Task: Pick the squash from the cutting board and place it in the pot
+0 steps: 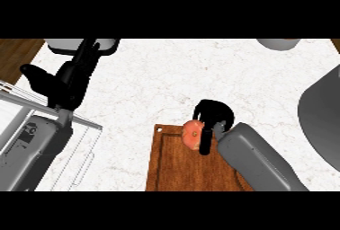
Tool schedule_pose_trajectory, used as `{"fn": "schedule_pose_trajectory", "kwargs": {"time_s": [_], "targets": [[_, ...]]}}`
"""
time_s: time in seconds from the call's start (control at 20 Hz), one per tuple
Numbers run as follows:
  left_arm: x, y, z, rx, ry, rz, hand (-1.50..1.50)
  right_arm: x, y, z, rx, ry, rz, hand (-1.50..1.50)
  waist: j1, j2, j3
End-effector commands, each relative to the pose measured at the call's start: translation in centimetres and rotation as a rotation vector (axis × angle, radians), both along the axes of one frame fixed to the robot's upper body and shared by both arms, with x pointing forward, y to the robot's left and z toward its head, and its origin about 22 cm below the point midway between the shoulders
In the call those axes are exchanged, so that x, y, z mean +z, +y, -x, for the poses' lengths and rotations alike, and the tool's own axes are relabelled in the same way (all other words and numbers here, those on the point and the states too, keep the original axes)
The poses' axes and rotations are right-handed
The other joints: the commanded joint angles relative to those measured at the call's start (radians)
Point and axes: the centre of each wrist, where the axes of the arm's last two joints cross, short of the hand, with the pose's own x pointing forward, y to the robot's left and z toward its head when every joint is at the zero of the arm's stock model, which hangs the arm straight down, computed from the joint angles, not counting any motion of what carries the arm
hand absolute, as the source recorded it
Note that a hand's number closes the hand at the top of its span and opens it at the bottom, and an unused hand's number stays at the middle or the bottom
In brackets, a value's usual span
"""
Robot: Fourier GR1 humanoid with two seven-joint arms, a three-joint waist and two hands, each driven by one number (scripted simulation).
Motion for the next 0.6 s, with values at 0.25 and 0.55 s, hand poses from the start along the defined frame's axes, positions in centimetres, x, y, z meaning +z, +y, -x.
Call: {"fn": "schedule_pose_trajectory", "kwargs": {"time_s": [0.25,0.55], "targets": [[-8.0,7.8,5.0,0.226,0.292,-0.252,0.0,1.3,-4.1,0.5,-0.057,-0.16,-0.024,1.5,-0.046,0.0,-0.026],[-8.7,8.0,6.1,0.244,0.304,-0.245,0.0,2.4,-7.0,1.6,-0.09,-0.339,0.075,1.5,-0.055,-0.003,-0.027]]}}
